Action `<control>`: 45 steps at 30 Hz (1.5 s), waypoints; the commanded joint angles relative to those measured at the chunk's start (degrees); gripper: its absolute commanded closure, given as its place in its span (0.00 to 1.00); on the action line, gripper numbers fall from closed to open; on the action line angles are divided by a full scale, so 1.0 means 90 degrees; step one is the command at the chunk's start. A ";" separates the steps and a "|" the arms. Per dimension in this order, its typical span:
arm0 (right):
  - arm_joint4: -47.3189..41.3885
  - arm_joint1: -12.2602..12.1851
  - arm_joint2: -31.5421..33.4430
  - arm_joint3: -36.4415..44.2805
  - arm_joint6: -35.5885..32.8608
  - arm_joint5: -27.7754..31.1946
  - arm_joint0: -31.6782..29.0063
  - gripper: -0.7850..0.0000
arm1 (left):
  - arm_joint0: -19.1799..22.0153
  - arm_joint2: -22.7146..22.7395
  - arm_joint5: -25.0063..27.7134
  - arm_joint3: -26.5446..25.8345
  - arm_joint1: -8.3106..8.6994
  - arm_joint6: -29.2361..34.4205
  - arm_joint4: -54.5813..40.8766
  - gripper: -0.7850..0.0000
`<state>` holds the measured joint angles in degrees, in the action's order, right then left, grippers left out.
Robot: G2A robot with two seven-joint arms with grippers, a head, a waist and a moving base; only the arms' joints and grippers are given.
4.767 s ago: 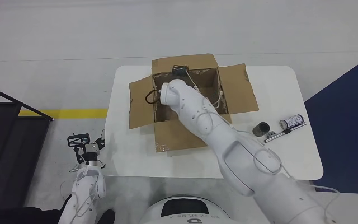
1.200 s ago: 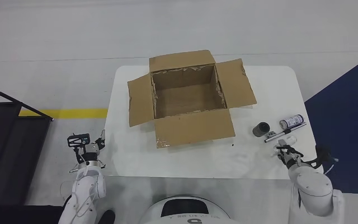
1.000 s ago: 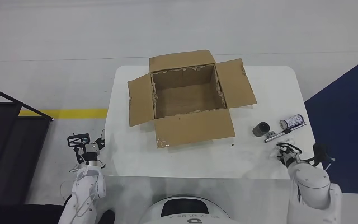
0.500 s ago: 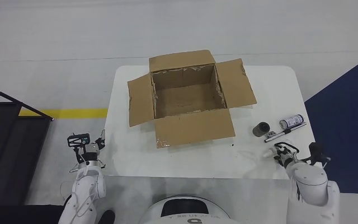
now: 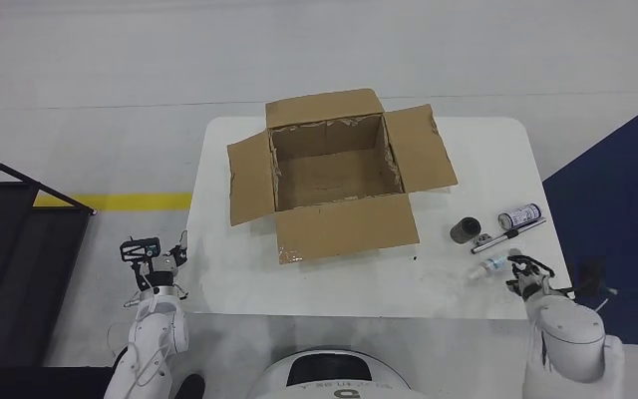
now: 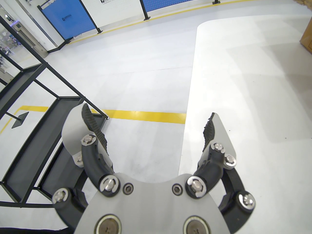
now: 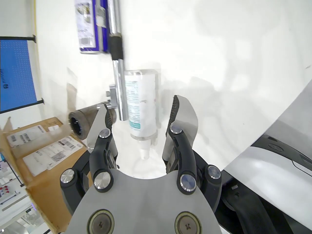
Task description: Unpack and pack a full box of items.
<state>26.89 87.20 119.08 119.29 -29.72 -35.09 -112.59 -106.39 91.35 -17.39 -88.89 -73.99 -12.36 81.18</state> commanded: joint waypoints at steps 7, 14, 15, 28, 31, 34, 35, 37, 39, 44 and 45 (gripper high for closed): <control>-0.0391 0.0041 0.0086 0.0220 0.0313 0.0200 -0.0138 0.00 | 0.0000 0.0000 0.0000 0.0000 0.0000 0.0000 0.0000 0.00; -0.0391 0.0041 0.0086 0.0220 0.0313 0.0200 -0.0138 0.00 | 0.0000 0.0000 0.0000 0.0000 0.0000 0.0000 0.0000 0.00; -0.0391 0.0041 0.0086 0.0220 0.0313 0.0200 -0.0138 0.00 | 0.0000 0.0000 0.0000 0.0000 0.0000 0.0000 0.0000 0.00; 0.0501 -0.0027 -0.0265 0.0145 0.0340 0.0216 -0.0105 0.00 | 0.0000 0.0000 0.0000 0.0000 0.0000 0.0000 0.0000 0.00; 0.1120 -0.0072 -0.0525 0.0123 0.0201 0.0089 -0.0084 0.00 | 0.0000 0.0000 0.0000 0.0000 0.0000 0.0000 0.0000 0.00; 0.1744 -0.0109 -0.0795 0.0080 0.0095 -0.0063 -0.0060 0.00 | 0.0000 0.0000 0.0000 0.0000 0.0000 0.0000 0.0000 0.00; 0.1926 -0.0120 -0.0880 0.0068 0.0061 -0.0117 -0.0044 0.03 | 0.0000 0.0000 0.0000 0.0000 0.0000 0.0000 0.0000 0.00; 0.2199 -0.0135 -0.1026 0.0016 -0.0019 -0.0226 -0.0008 0.10 | 0.0000 0.0000 0.0000 0.0000 0.0000 0.0000 0.0000 0.00; 0.2463 -0.0149 -0.1165 -0.0056 -0.0088 -0.0333 0.0044 0.18 | 0.0000 0.0000 0.0000 0.0000 0.0000 0.0000 0.0000 0.00; 0.2956 -0.0185 -0.1366 -0.0309 -0.0311 -0.0599 0.0259 0.43 | 0.0000 0.0000 0.0000 0.0000 0.0000 0.0000 0.0000 0.00; 0.3006 -0.0191 -0.1382 -0.0357 -0.0360 -0.0624 0.0301 0.47 | 0.0000 0.0000 0.0000 0.0000 0.0000 0.0000 0.0000 0.00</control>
<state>53.58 85.53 106.74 116.48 -32.55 -40.49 -110.24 -106.39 91.35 -17.39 -88.89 -73.99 -12.36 81.18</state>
